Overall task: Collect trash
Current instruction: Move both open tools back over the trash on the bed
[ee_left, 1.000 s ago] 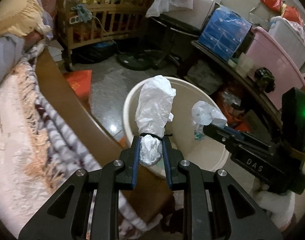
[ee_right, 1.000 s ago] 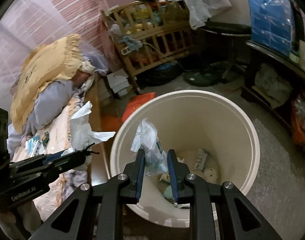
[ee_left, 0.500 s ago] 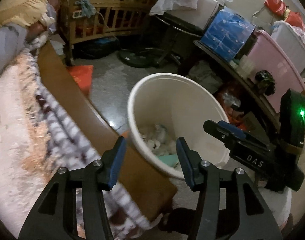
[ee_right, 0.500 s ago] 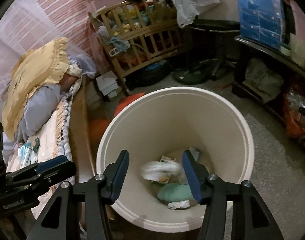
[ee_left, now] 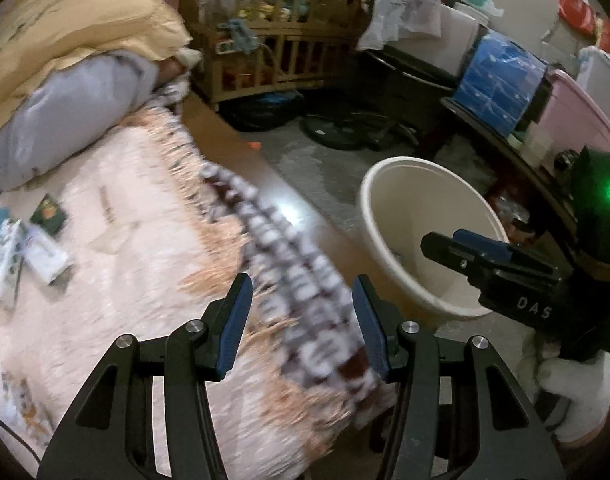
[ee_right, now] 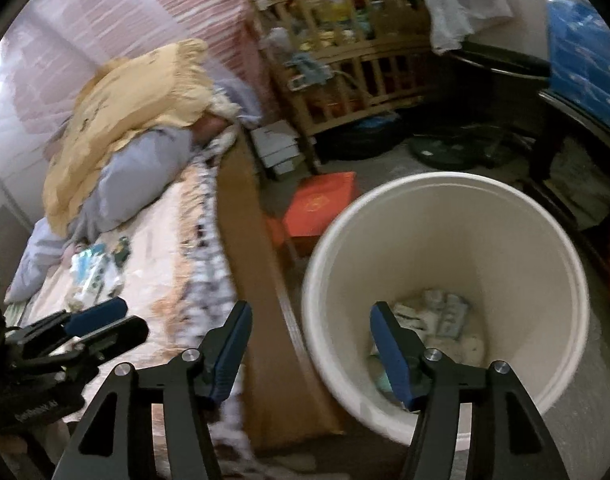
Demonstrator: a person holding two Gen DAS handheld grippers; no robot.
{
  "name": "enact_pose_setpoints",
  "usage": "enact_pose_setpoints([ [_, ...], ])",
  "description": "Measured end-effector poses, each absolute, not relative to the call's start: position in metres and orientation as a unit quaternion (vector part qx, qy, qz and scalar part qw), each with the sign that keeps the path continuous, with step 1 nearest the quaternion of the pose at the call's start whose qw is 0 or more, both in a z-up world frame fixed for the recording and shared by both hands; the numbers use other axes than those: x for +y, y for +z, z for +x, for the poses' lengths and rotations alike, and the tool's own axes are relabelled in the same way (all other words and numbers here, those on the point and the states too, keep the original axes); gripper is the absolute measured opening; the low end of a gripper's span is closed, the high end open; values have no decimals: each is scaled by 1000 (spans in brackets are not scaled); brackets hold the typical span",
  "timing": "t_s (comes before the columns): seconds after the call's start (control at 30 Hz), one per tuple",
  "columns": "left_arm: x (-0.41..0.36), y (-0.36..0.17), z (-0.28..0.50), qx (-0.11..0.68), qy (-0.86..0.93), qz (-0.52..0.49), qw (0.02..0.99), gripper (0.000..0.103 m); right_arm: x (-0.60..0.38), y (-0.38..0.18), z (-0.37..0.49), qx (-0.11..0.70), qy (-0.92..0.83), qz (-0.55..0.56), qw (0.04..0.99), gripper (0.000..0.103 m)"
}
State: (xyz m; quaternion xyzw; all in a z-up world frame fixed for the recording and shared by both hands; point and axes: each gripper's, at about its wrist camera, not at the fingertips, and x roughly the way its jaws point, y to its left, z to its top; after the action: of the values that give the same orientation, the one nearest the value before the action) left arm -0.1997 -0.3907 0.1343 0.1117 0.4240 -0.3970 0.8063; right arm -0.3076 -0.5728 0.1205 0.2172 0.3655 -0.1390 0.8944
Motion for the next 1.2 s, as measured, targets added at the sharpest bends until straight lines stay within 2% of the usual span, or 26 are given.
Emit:
enact_pose_setpoints([
  [0.17, -347, 136, -188, 436, -370, 95, 815, 51, -534, 122, -281, 376, -92, 206, 899, 63],
  [0.57, -199, 131, -160, 464, -278, 69, 838, 51, -438, 115, -215, 419, 25, 164, 893, 65],
  [0.8, -113, 94, -159, 513, -208, 66, 830, 50, -388, 108, -180, 437, 73, 121, 888, 69],
  [1.07, -82, 55, -129, 539, -166, 19, 826, 50, -350, 104, -151, 453, 103, 82, 882, 69],
  [1.2, -75, 51, -93, 534, -154, 1, 831, 50, -343, 106, -126, 445, 102, 76, 886, 81],
])
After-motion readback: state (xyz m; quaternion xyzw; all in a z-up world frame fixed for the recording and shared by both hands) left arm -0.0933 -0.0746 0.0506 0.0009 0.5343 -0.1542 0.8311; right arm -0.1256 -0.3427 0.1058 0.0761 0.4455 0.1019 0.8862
